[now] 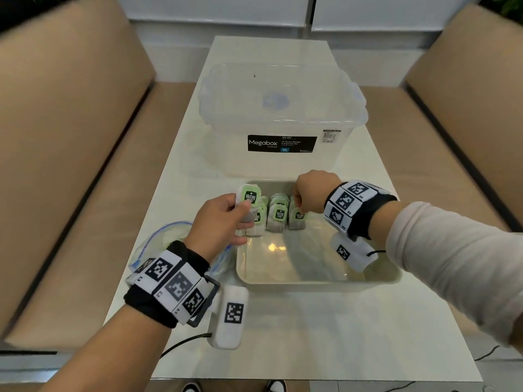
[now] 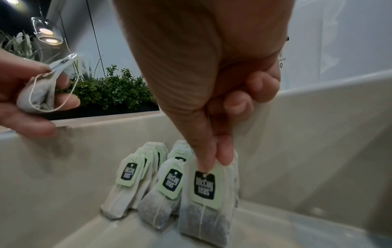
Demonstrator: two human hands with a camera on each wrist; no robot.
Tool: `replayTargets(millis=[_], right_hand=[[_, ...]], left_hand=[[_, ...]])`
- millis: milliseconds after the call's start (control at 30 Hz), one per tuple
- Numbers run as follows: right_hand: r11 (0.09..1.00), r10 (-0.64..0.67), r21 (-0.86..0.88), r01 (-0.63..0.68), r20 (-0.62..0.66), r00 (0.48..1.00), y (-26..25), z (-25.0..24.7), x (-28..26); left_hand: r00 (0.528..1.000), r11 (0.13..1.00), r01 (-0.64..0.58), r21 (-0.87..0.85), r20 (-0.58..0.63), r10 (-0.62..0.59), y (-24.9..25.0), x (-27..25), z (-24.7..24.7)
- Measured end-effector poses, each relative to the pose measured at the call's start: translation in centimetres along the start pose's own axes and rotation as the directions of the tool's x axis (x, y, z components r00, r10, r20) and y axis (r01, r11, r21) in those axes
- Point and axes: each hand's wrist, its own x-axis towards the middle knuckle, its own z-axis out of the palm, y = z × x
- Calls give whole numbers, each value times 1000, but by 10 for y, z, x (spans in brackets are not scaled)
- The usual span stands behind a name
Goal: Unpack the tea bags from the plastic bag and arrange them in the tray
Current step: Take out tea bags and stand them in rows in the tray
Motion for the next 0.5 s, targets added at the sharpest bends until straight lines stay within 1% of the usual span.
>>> replayTargets(millis=[167,233,300,333,400,433,500], right_hand=[[1000,-13,-11,13,-15,1000,1,-3,-3],[999,-36,5,37,-62,997,3,-12,-7],[988,-102,107,114,-117,988,4,-24,-14],[961,-147,215,172,-126,981,3,-33,-19],[854,-223,449,262,-138,965,-3,-49,-33],[818,-248,496,292,-155,956,-5,-56,-41],[811,-271,482,331,-192,943,-6,-65,-52]], left_hand=[[1000,1000,-22,20,-1,22,2,-1,0],[999,997,-46,56,0,47,3,-1,0],[997,994,-75,85,2,75,7,0,1],[996,990,-93,102,0,93,9,1,2],[991,981,-131,144,-7,134,13,3,7],[989,976,-148,158,-6,151,16,4,11],[985,971,-171,166,1,173,20,6,18]])
